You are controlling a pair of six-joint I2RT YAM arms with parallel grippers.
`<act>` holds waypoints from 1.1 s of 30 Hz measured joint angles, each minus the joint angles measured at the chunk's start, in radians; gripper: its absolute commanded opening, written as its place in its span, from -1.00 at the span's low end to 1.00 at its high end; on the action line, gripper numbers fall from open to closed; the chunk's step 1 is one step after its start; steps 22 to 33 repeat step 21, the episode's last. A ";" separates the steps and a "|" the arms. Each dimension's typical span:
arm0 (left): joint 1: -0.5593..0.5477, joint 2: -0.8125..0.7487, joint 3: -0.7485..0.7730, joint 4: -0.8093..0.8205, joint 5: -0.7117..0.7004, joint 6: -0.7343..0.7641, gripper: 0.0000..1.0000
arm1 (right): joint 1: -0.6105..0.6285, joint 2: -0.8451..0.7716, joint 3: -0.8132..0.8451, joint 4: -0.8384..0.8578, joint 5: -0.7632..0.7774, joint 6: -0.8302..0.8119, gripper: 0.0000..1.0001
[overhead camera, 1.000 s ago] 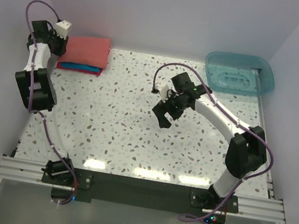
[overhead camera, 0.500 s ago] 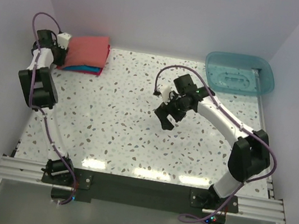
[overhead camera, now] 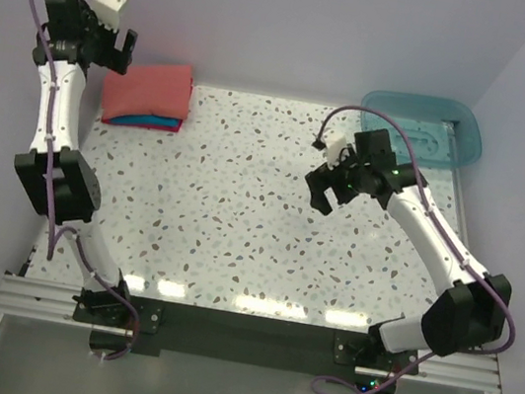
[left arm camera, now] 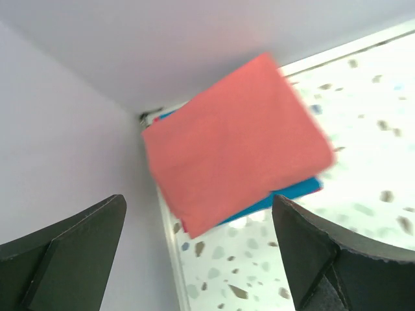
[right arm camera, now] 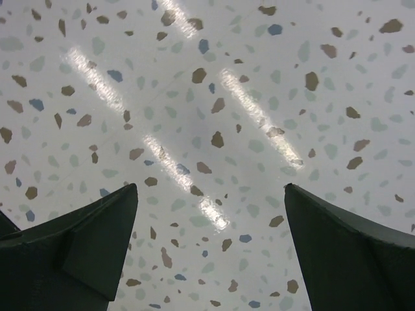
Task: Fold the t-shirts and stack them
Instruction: Reset both grippers
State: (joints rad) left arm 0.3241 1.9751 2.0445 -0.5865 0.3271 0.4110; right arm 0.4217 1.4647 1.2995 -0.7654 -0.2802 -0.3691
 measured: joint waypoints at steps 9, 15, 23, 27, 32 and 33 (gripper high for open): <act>-0.319 -0.404 -0.424 -0.068 -0.016 -0.030 1.00 | -0.240 -0.157 -0.119 0.106 -0.008 0.130 0.97; -0.402 -0.541 -0.878 -0.081 -0.039 -0.120 1.00 | -0.272 -0.299 -0.338 0.104 -0.035 0.144 0.97; -0.412 -0.665 -1.087 -0.081 -0.065 -0.180 1.00 | -0.270 -0.354 -0.420 0.099 -0.066 0.143 0.97; -0.412 -0.665 -1.087 -0.081 -0.065 -0.180 1.00 | -0.270 -0.354 -0.420 0.099 -0.066 0.143 0.97; -0.412 -0.665 -1.087 -0.081 -0.065 -0.180 1.00 | -0.270 -0.354 -0.420 0.099 -0.066 0.143 0.97; -0.412 -0.665 -1.087 -0.081 -0.065 -0.180 1.00 | -0.270 -0.354 -0.420 0.099 -0.066 0.143 0.97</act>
